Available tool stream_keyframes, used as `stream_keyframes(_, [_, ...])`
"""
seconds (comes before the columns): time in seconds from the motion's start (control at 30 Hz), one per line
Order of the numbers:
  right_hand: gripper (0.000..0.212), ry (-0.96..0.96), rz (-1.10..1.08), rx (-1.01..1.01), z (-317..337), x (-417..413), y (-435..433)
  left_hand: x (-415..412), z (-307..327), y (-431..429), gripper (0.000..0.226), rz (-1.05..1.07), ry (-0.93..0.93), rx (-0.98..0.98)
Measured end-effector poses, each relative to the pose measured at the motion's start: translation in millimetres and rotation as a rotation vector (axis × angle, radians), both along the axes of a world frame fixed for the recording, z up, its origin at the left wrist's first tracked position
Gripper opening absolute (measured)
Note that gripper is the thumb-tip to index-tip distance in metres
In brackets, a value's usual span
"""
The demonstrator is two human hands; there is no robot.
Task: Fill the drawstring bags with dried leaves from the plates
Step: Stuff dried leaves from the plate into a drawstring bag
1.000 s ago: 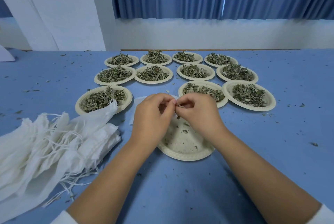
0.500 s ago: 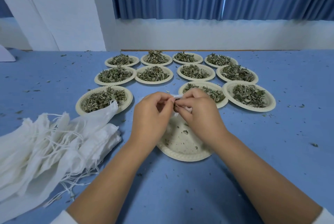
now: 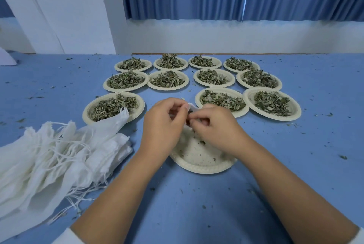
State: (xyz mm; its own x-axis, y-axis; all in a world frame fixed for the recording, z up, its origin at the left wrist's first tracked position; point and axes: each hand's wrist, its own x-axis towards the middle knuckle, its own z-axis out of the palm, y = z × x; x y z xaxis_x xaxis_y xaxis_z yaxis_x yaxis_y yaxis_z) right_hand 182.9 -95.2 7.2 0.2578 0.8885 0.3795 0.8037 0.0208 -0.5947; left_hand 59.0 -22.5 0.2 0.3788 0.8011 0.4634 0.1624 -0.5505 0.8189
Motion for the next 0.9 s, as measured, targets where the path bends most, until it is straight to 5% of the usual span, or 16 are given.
stream_keyframes(0.13, [0.027, 0.262, -0.113, 0.090, 8, 18, -5, -3, 2, 4, 0.010, 0.041, -0.036, -0.036])
stream_keyframes(0.27, [0.018, -0.159, -0.064, -0.369, 4, 28, -10, -2, 1, 5, 0.013, 0.046, -0.029, -0.034])
stream_keyframes(0.37, [0.028, -0.310, -0.009, -0.523, -3, 23, -8, -1, -1, 6, 0.011, 0.048, -0.012, -0.030])
stream_keyframes(0.47, [0.014, -0.264, 0.021, -0.464, -3, 16, -7, -2, -2, 6, 0.010, 0.052, -0.011, -0.026])
stream_keyframes(0.67, [0.024, -0.156, 0.025, -0.360, -7, 6, -7, -2, -2, 6, 0.011, 0.057, -0.007, -0.017])
stream_keyframes(0.9, [0.022, 0.370, -0.075, 0.157, 4, 7, -6, -1, -1, 5, 0.009, 0.044, -0.016, -0.028])
